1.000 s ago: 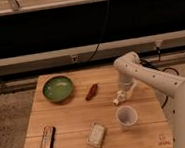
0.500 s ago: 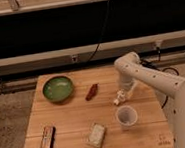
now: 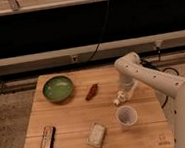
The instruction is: Place the bottle in the ceramic bowl
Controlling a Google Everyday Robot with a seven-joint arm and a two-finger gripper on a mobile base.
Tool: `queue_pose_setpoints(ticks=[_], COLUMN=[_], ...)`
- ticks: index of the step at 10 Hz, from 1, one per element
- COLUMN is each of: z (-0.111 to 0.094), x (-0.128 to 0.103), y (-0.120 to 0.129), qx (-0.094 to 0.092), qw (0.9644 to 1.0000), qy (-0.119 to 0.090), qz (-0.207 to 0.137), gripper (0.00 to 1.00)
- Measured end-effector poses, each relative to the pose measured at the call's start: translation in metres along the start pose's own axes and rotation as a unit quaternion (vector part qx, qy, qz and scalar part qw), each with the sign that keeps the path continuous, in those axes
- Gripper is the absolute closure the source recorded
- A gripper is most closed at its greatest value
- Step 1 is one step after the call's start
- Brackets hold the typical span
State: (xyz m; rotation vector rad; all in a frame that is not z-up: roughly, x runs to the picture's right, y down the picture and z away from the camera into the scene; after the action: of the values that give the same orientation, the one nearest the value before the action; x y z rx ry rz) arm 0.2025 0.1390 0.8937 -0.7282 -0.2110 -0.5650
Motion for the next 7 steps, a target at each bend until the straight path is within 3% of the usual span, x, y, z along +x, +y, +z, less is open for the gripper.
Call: queue_pose_setpoints(ticks=[7], z=[0.0025], x=[0.0020], y=[0.0035], qx=[0.000], qw=[1.0000], qy=[0.002], qz=[-0.007], gripper=[0.99])
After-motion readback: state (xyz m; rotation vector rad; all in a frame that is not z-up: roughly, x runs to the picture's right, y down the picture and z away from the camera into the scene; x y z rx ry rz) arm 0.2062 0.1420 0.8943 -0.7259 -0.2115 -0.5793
